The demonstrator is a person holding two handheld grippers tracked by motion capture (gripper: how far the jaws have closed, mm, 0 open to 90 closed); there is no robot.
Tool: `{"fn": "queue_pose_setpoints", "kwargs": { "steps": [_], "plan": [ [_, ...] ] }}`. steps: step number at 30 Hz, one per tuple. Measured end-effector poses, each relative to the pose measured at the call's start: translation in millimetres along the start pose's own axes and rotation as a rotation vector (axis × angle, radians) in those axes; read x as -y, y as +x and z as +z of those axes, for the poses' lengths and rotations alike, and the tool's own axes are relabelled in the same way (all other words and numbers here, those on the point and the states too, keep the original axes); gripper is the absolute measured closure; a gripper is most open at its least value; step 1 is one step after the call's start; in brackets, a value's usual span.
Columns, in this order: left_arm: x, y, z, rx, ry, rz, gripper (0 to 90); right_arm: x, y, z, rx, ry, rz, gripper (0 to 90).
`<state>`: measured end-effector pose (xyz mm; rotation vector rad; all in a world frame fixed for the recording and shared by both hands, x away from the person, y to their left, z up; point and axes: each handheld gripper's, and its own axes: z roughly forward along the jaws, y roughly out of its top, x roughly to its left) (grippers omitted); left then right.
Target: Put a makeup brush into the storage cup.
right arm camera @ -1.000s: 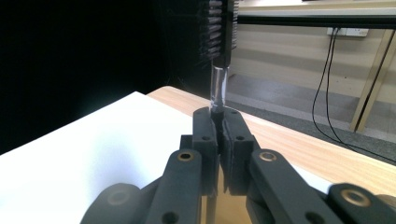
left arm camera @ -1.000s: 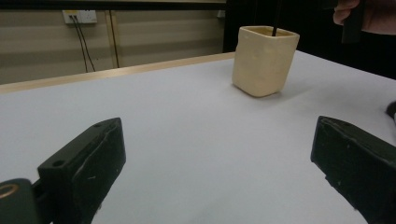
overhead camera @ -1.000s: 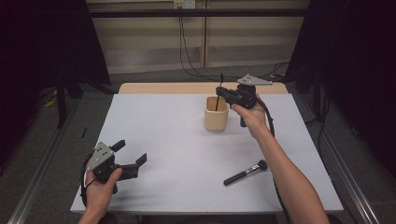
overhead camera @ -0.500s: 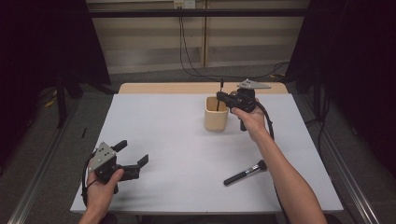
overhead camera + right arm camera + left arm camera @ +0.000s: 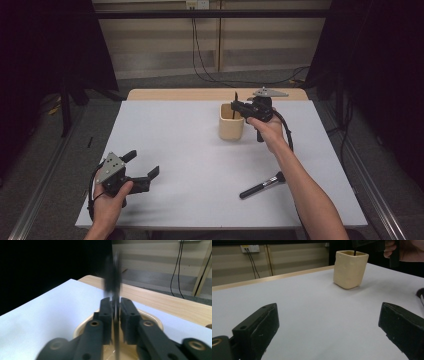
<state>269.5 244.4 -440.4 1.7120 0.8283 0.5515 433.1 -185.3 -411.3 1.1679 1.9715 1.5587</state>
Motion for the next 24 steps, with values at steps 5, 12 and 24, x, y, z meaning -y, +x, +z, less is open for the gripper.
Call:
{"fn": "queue_pose_setpoints", "kwargs": {
  "steps": [5, 12, 24],
  "plan": [
    [0.3, 0.9, 0.1, -0.007, 0.002, 0.004, 3.2, 3.1, -1.6, -1.2, 0.0, 0.009, 0.008, 65.6],
    [0.0, 1.1, 0.4, -0.007, 0.002, 0.001, 3.2, 3.9, -0.7, -7.7, 0.012, -0.01, 0.011, 39.1],
    [0.0, 2.8, -1.1, -0.018, -0.009, -0.014, 3.2, 5.5, 1.0, -25.5, 0.004, -0.038, 0.007, 0.1]
  ]
}}
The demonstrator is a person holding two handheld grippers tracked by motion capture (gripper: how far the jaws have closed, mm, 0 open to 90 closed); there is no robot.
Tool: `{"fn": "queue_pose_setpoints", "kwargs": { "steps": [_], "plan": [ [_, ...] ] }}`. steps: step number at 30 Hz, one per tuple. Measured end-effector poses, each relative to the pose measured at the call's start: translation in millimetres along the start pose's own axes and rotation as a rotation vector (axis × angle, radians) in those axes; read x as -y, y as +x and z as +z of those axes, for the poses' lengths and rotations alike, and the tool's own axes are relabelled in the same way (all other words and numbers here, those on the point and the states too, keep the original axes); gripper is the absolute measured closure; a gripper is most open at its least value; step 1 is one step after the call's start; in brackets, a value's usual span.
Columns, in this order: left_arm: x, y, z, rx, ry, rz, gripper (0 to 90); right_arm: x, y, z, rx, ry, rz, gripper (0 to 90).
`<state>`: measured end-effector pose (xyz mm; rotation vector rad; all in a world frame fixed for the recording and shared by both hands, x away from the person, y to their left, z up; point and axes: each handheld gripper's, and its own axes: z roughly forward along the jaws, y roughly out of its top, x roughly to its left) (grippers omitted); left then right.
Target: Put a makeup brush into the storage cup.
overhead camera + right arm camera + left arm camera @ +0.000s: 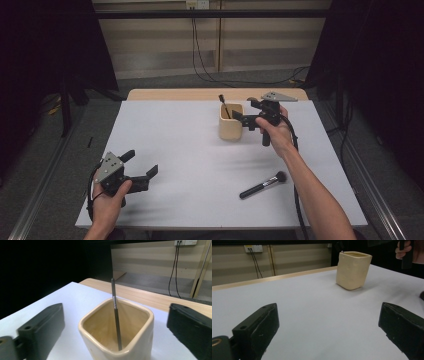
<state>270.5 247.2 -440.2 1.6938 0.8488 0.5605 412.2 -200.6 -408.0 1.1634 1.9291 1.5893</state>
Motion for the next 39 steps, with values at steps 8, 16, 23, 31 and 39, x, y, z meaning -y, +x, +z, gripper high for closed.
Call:
{"fn": "queue_pose_setpoints", "kwargs": {
  "steps": [8, 16, 23, 31, 39],
  "plan": [
    [-0.6, 0.8, -1.7, -0.005, -0.003, -0.004, 3.2, -1.2, -1.3, -21.2, 0.031, -0.006, -0.009, 0.3],
    [-0.7, 1.6, -1.9, -0.009, -0.007, -0.007, 3.2, 8.7, -4.0, -44.5, 0.06, -0.025, -0.016, 0.9],
    [-1.4, 1.5, -3.0, -0.01, -0.012, -0.005, 3.2, 13.7, -0.6, -62.8, 0.066, -0.031, -0.027, 1.0],
    [-1.7, 0.9, -3.7, -0.011, -0.015, -0.001, 3.2, 27.9, 1.5, -86.9, 0.099, -0.036, -0.023, 1.1],
    [-2.1, -0.8, -5.7, -0.011, -0.022, -0.006, 3.2, 38.9, 3.9, -107.6, 0.131, -0.046, -0.034, 1.4]
  ]
}}
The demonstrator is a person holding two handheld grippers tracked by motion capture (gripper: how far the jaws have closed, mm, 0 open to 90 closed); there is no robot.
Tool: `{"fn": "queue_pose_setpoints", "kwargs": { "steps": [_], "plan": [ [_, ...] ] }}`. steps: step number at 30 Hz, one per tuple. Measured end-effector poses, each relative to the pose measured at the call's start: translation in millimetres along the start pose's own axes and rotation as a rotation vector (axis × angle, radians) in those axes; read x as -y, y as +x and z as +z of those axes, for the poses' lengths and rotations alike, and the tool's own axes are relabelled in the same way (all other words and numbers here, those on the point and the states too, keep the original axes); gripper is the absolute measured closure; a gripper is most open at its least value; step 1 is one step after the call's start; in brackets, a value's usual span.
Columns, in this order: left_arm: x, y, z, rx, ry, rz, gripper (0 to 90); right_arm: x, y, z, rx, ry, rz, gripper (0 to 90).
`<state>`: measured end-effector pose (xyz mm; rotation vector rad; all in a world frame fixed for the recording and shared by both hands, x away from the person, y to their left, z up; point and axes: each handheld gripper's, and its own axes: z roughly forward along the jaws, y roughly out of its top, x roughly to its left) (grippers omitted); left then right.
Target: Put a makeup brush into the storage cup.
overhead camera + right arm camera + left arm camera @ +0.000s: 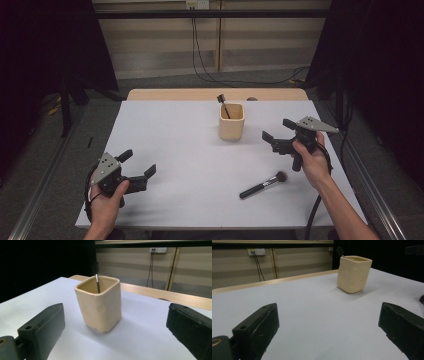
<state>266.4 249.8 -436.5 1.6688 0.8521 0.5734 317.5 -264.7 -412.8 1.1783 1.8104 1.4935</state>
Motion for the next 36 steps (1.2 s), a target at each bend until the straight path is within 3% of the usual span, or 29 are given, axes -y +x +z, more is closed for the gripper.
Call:
{"fn": "queue_pose_setpoints", "kwargs": {
  "steps": [7, 24, 36],
  "plan": [
    [-0.4, -1.2, -0.8, 0.004, 0.001, 0.009, 3.2, 8.2, 0.5, -11.8, 0.028, 0.007, -0.012, 1.8],
    [0.5, -0.7, -2.8, 0.008, -0.004, -0.001, 3.2, 37.1, 1.7, -64.4, 0.096, 0.003, -0.002, 2.3],
    [1.2, -5.0, -13.6, -0.005, -0.013, -0.002, 2.8, 62.5, 10.0, -92.9, 0.104, 0.025, 0.015, 1.4]
  ]
}}
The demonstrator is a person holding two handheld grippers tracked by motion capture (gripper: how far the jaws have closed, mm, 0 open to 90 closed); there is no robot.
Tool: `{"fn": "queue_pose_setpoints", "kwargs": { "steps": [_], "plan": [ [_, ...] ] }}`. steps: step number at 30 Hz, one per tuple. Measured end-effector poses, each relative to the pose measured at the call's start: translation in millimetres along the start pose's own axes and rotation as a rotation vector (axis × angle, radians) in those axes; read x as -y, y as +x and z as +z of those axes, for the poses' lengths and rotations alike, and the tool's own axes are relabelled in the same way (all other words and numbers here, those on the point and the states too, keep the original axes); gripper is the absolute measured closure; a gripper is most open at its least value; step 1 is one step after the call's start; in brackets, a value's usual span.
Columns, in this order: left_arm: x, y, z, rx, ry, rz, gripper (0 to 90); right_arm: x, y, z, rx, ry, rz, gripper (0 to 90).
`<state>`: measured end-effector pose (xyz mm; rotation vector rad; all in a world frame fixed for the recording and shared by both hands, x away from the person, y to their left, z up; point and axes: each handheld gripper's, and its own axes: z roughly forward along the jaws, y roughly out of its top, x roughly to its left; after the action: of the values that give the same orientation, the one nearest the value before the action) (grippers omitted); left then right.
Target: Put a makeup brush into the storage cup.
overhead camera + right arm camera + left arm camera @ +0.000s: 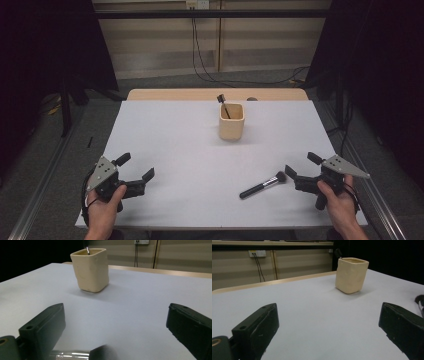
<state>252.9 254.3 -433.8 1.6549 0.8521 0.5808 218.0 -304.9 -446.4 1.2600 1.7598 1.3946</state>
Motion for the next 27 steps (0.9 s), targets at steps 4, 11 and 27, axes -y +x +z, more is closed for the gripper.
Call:
{"fn": "queue_pose_setpoints", "kwargs": {
  "steps": [4, 11, 27],
  "plan": [
    [0.2, 0.9, -1.5, -0.007, 0.001, -0.002, 2.7, 1.3, -1.2, -9.1, 0.004, -0.024, 0.01, 1.2],
    [-0.8, -0.9, 0.3, 0.0, 0.002, 0.011, 2.5, 5.1, 0.0, -12.3, -0.009, -0.02, 0.003, 1.0],
    [2.0, 4.4, -0.7, -0.013, 0.004, -0.003, 2.5, -3.1, 2.1, -5.6, -0.041, -0.036, -0.008, 0.0]
  ]
}}
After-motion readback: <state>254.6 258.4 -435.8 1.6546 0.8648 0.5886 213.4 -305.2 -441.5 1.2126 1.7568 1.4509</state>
